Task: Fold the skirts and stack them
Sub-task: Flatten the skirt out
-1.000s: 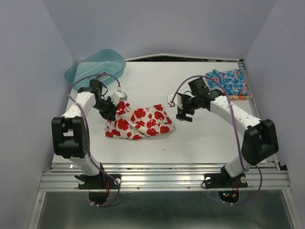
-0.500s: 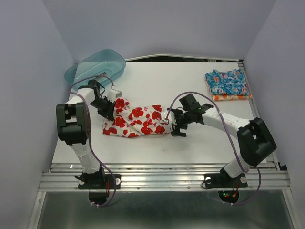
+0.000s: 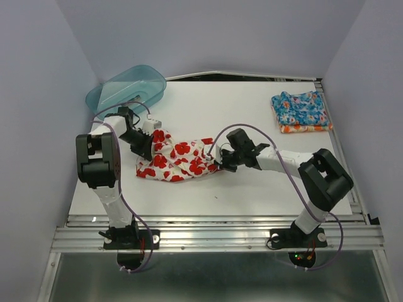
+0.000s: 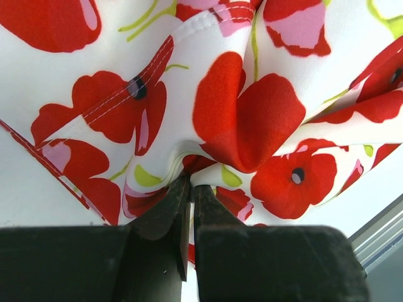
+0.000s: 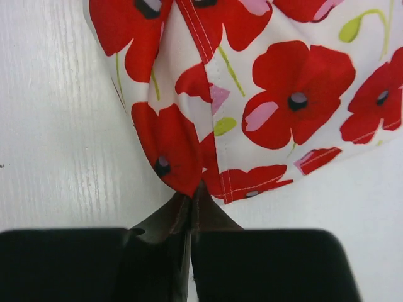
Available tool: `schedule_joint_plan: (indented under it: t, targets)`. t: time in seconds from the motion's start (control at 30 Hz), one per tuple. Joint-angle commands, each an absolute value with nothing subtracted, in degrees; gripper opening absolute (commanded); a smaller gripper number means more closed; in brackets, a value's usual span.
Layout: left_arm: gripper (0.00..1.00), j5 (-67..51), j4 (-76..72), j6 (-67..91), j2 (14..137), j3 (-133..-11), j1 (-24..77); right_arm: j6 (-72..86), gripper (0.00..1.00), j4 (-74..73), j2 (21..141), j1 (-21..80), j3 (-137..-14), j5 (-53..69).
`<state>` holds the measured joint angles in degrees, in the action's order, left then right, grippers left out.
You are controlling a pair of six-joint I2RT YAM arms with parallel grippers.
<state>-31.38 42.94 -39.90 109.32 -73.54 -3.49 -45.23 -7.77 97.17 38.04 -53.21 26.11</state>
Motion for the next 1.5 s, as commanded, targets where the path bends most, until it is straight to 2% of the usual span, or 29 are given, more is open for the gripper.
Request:
schedule_joint_plan:
  t: [0.0, 0.13, 0.17, 0.3, 0.37, 0.53, 0.63, 0.7, 0.83, 0.87, 0.9, 1.0, 1.1, 1.27, 1.33, 1.37, 1.4, 1.47]
  targets:
    - [0.0, -31.9, 44.82, -41.3, 103.54, -75.23, -3.69, -44.37, 0.01, -8.87, 90.9, 37.97, -58.01, 24.43]
    - [0.0, -31.99, 46.4, -43.67, 100.47, -76.2, -3.78, -47.27, 0.01, -23.61, 82.46, 37.97, -62.2, 28.65]
    - [0.0, -32.08, 47.62, -44.46, 99.24, -76.46, -3.78, -48.59, 0.01, -31.91, 80.35, 37.97, -63.88, 29.7]
    - [0.0, -32.43, 52.02, -50.08, 96.42, -76.9, -2.99, -55.62, 0.01, -53.48, 80.5, 37.97, -73.02, 31.81]
    - [0.0, -32.61, 53.96, -52.72, 94.93, -76.73, -1.76, -60.98, 0.01, -64.71, 84.53, 37.97, -75.58, 31.29]
    - [0.0, -30.59, 52.13, -54.32, 92.55, -74.27, 5.69, -66.36, 0.06, -74.78, 97.97, 35.87, -78.39, 29.7]
    - [0.0, -29.8, 50.28, -52.22, 93.77, -73.92, 7.99, -65.75, 0.08, -79.09, 110.18, 33.32, -85.91, 32.25]
    - [0.0, -29.79, 48.87, -50.72, 95.88, -74.7, 8.52, -64.86, 0.11, -79.63, 118.63, 29.63, -91.03, 34.53]
    - [0.0, -28.39, 46.06, -45.37, 100.1, -76.29, 8.44, -61.53, 0.26, -79.02, 126.9, 24.18, -103.16, 36.47]
    - [0.0, -28.21, 45.36, -44.39, 101.67, -76.64, 8.44, -60.57, 0.31, -78.67, 128.05, 23.3, -107.27, 36.56]
    - [0.0, -28.3, 44.22, -43.6, 102.3, -77.25, 8.44, -58.73, 0.46, -78.23, 129.27, 21.81, -108.97, 36.91]
    - [0.0, -28.21, 42.63, -39.65, 105.81, -78.92, 8.44, -53.81, 0.65, -74.28, 127.02, 19.7, -110.75, 37.18]
    - [0.0, -28.48, 42.8, -37.28, 109.77, -80.15, 8.44, -48.44, 0.66, -64.8, 121.75, 19.16, -105.24, 33.42]
    - [0.0, -29.18, 42.8, -34.11, 115.04, -80.77, 8.44, -41.4, 0.64, -45.9, 104.35, 19.16, -91.26, 23.66]
    - [0.0, -29.62, 42.72, -32.7, 116.01, -80.86, 8.44, -39.47, 0.58, -40.38, 96.99, 19.16, -83.96, 21.54]
    - [0.0, -29.97, 42.71, -32.35, 116.19, -80.77, 8.44, -38.33, 0.53, -40.34, 96.94, 19.77, -81.59, 20.75]
    - [0.0, -30.23, 42.71, -32.08, 116.37, -80.86, 8.44, -37.19, 0.43, -37.47, 92.85, 20.47, -79.21, 19.09]
    - [0.0, -30.67, 42.54, -31.2, 116.54, -80.77, 8.44, -34.82, 0.36, -32.56, 86.96, 24.32, -71.05, 16.45]
